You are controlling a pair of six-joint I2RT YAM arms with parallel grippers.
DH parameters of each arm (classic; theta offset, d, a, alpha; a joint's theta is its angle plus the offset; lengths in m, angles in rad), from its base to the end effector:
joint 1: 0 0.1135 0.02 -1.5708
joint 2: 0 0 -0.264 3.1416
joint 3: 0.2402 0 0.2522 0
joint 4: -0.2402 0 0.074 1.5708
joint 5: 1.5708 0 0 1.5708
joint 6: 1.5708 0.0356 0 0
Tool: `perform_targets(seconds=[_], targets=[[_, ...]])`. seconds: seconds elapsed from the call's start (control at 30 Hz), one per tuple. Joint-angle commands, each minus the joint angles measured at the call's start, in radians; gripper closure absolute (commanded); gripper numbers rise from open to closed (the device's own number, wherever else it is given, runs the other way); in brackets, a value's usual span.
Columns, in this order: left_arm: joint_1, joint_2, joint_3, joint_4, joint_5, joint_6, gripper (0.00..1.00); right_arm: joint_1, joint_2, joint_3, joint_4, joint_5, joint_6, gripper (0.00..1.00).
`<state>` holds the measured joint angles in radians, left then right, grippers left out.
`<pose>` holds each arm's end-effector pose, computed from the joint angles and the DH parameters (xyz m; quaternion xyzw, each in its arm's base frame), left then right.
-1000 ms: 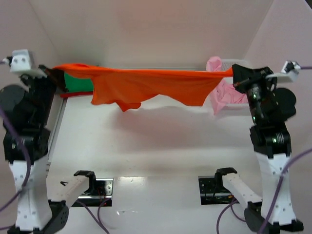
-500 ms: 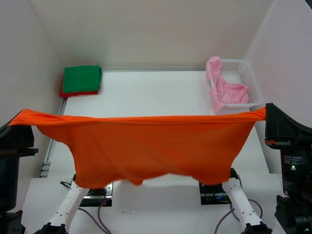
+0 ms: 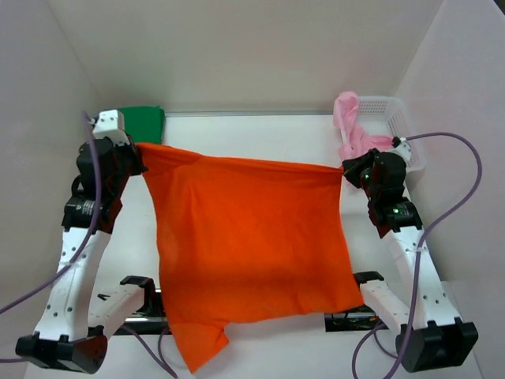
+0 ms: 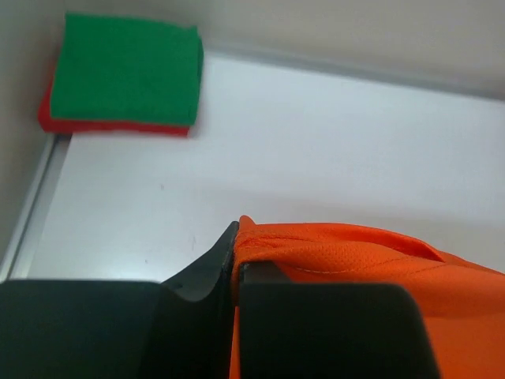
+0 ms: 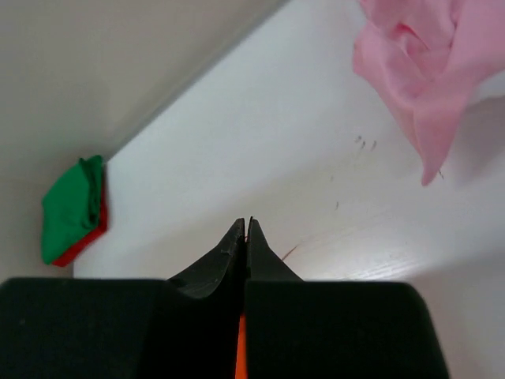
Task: Fold and stack the t-shirts
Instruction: Flatten out the tshirt
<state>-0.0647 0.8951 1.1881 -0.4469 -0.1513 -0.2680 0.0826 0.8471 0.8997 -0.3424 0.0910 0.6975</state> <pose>0.1799 -0.0063 0.4309 -0.1258 0.7483 -0.0508 0.6493 0.1912 0.0126 0.3528 0.2683 0.7552 0.1933 0.5660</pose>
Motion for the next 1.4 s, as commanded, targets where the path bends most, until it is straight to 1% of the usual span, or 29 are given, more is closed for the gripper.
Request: perform_targets(seconds=[0.0, 0.03, 0.07, 0.2, 0.23, 0.3, 0.33, 0.43, 0.47, 0.5, 0.63, 0.67, 0.7, 0.73, 0.77, 0.8, 0.83, 0.87, 0.93, 1.0, 1.13, 1.27, 1.37], targets=[[0.002, 0.016, -0.07, 0.186, -0.054, -0.014, 1.0, -0.003, 0.035, -0.054, 0.17, 0.065, 0.059, 1.0], [0.002, 0.036, -0.083, 0.195, -0.069, -0.014, 1.0, -0.003, 0.058, -0.065, 0.171, 0.076, 0.074, 1.0], [0.002, 0.056, -0.093, 0.195, -0.07, -0.014, 1.0, -0.003, 0.101, -0.09, 0.212, 0.061, 0.086, 1.0], [0.002, 0.214, -0.093, 0.228, -0.091, -0.014, 1.0, -0.003, 0.225, -0.113, 0.269, 0.059, 0.105, 1.0], [0.002, 0.273, -0.067, 0.228, -0.1, -0.014, 1.0, -0.003, 0.268, -0.098, 0.278, 0.068, 0.105, 1.0], [0.002, 0.351, -0.053, 0.252, -0.1, -0.014, 1.0, -0.003, 0.302, -0.088, 0.287, 0.081, 0.105, 1.0], [0.002, 0.429, -0.017, 0.264, -0.1, 0.007, 1.0, -0.003, 0.367, -0.059, 0.302, 0.09, 0.129, 1.0], [0.002, 0.594, 0.108, 0.275, -0.1, 0.007, 1.0, -0.003, 0.466, 0.007, 0.341, 0.09, 0.16, 1.0], [0.002, 0.623, 0.108, 0.275, -0.1, 0.007, 1.0, -0.003, 0.493, 0.028, 0.341, 0.09, 0.16, 1.0], [0.002, 0.646, 0.157, 0.275, -0.1, 0.007, 1.0, -0.003, 0.522, 0.08, 0.341, 0.09, 0.16, 1.0], [0.002, 0.763, 0.255, 0.275, -0.1, 0.027, 1.0, -0.003, 0.662, 0.206, 0.351, 0.099, 0.129, 1.0], [0.002, 0.807, 0.33, 0.275, -0.088, 0.038, 1.0, -0.003, 0.722, 0.269, 0.352, 0.114, 0.1, 1.0], [0.002, 0.853, 0.356, 0.284, -0.088, 0.038, 1.0, -0.003, 0.786, 0.304, 0.342, 0.115, 0.088, 1.0], [0.011, 0.854, 0.357, 0.284, -0.088, 0.038, 1.0, -0.003, 0.787, 0.339, 0.342, 0.115, 0.088, 1.0], [0.011, 0.93, 0.446, 0.275, -0.077, 0.049, 1.0, -0.003, 0.891, 0.414, 0.318, 0.115, 0.073, 1.0], [0.011, 0.953, 0.476, 0.261, -0.077, 0.049, 1.0, -0.003, 0.926, 0.448, 0.303, 0.105, 0.062, 1.0], [0.022, 0.996, 0.501, 0.261, -0.068, 0.058, 1.0, -0.012, 0.988, 0.54, 0.29, 0.096, 0.062, 1.0], [0.022, 1.016, 0.537, 0.261, -0.068, 0.07, 1.0, -0.012, 1.018, 0.563, 0.29, 0.096, 0.062, 1.0], [0.031, 1.065, 0.564, 0.252, -0.068, 0.087, 1.0, -0.012, 1.073, 0.62, 0.29, 0.075, 0.062, 1.0], [0.031, 1.113, 0.599, 0.243, -0.091, 0.142, 1.0, -0.012, 1.167, 0.671, 0.28, 0.075, 0.053, 1.0], [0.031, 1.189, 0.651, 0.243, -0.114, 0.176, 1.0, -0.012, 1.254, 0.742, 0.26, 0.084, 0.043, 1.0], [0.031, 1.238, 0.715, 0.234, -0.123, 0.185, 1.0, -0.012, 1.3, 0.794, 0.249, 0.084, 0.043, 1.0], [0.031, 1.265, 0.761, 0.234, -0.123, 0.196, 1.0, -0.023, 1.31, 0.803, 0.258, 0.084, 0.043, 1.0]])
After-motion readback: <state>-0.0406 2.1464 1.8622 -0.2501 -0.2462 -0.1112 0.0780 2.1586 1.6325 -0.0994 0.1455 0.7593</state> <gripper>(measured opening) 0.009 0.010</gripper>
